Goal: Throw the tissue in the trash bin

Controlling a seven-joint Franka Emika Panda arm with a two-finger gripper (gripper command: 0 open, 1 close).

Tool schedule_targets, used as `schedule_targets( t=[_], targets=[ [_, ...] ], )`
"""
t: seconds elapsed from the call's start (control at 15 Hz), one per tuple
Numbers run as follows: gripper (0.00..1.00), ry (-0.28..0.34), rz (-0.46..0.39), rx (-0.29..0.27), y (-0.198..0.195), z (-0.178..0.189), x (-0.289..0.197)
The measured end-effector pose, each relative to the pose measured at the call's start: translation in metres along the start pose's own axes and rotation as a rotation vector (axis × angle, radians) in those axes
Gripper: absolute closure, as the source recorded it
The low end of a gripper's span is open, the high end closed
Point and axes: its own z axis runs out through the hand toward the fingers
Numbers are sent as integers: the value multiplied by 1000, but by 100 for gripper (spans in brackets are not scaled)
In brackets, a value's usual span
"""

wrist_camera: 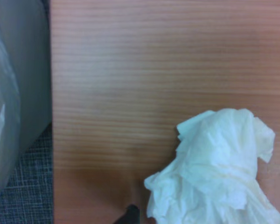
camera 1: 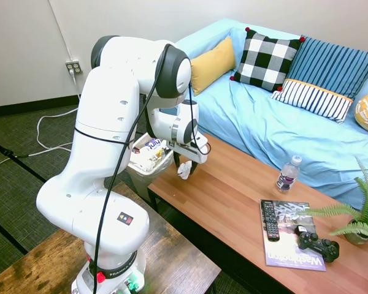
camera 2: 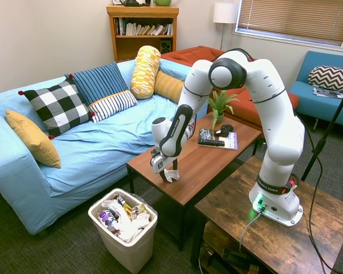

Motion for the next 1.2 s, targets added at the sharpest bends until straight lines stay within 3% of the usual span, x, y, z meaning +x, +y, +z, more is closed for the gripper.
schedule_targets(
  t=[1.0,1.2],
  targets=[
    [100,-32,1,18,0,-2,4],
    [100,-22,-5,51,-7,-25,3]
  ],
)
